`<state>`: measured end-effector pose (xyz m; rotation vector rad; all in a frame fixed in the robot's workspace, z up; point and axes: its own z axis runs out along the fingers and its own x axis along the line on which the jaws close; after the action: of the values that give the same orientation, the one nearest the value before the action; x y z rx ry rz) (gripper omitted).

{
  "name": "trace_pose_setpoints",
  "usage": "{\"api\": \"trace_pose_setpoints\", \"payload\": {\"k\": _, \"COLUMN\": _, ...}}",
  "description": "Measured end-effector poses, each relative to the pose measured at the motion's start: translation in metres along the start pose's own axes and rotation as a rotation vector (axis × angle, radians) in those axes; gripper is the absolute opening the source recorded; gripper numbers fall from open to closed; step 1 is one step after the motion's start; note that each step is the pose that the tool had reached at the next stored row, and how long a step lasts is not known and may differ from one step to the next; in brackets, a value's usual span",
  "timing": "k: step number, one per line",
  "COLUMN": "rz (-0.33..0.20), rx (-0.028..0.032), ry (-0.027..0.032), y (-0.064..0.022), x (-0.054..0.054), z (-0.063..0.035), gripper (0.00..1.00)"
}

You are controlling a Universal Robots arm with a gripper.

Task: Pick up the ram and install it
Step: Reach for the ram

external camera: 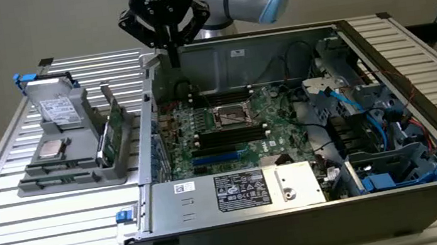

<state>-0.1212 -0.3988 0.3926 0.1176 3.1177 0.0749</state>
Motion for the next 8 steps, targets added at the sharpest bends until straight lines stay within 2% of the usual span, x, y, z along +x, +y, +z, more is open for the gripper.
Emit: {"api": "trace_pose_setpoints", "payload": {"k": 8, "rz": 0.000, "rx": 0.0000, "ry": 0.0000, "y": 0.0000, "x": 0.0000, "z": 0.0000, "gripper": 0.11}}
